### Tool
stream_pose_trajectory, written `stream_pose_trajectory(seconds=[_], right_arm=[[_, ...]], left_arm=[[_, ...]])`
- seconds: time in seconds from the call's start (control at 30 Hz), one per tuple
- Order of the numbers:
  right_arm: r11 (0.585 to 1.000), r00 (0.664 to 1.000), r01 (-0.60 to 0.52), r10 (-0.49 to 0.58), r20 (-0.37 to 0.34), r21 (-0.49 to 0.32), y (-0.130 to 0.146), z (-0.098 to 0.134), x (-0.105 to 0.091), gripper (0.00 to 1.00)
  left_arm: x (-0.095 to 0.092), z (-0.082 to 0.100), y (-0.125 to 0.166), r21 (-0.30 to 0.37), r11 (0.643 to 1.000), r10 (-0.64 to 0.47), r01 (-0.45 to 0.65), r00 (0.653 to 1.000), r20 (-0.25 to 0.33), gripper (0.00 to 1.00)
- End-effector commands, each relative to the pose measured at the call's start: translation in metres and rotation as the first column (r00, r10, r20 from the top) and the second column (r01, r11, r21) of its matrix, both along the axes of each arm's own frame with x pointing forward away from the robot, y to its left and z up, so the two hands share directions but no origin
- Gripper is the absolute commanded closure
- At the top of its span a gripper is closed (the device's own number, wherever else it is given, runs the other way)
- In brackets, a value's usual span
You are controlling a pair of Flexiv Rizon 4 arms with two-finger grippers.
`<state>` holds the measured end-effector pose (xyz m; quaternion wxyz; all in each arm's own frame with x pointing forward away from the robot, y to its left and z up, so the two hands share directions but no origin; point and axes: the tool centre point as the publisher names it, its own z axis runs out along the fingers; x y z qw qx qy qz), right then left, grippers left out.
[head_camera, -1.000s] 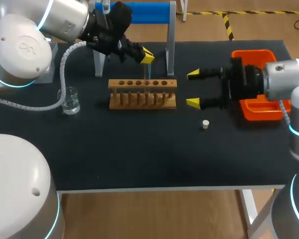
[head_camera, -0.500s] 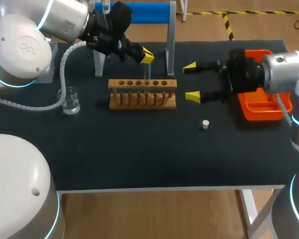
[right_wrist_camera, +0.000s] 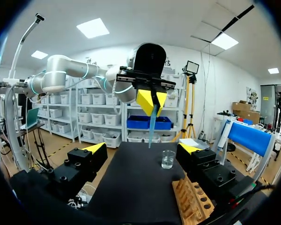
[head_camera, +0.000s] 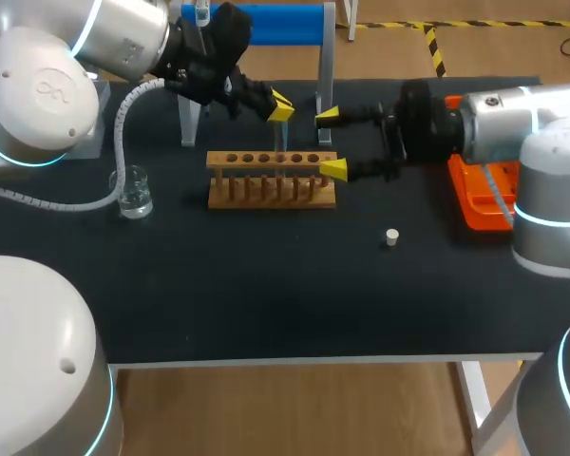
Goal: Invert the test tube, pick up the pipette, mount the tip to pipette, aspirate from beaker and dispense into the tube, eject the tip, return the pipette, and cap with the stopper.
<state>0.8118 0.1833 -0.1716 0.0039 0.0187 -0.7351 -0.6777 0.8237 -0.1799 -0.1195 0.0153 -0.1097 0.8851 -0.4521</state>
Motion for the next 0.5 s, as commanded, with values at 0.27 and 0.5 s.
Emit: stream_pose_trajectory(seconds=[0.27, 0.5], right_arm=[[0.995, 0.999, -0.044, 0.046, -0.018, 0.088, 0.018, 0.007, 0.012, 0.14], [0.990, 0.997, -0.072, 0.075, -0.023, 0.118, 0.028, 0.012, 0.010, 0.18]], left_arm=[[0.000, 0.001, 0.000, 0.004, 1.000, 0.000, 0.000, 1.000, -0.003, 1.00], [0.000, 0.001, 0.000, 0.004, 1.000, 0.000, 0.000, 1.000, -0.003, 1.00]])
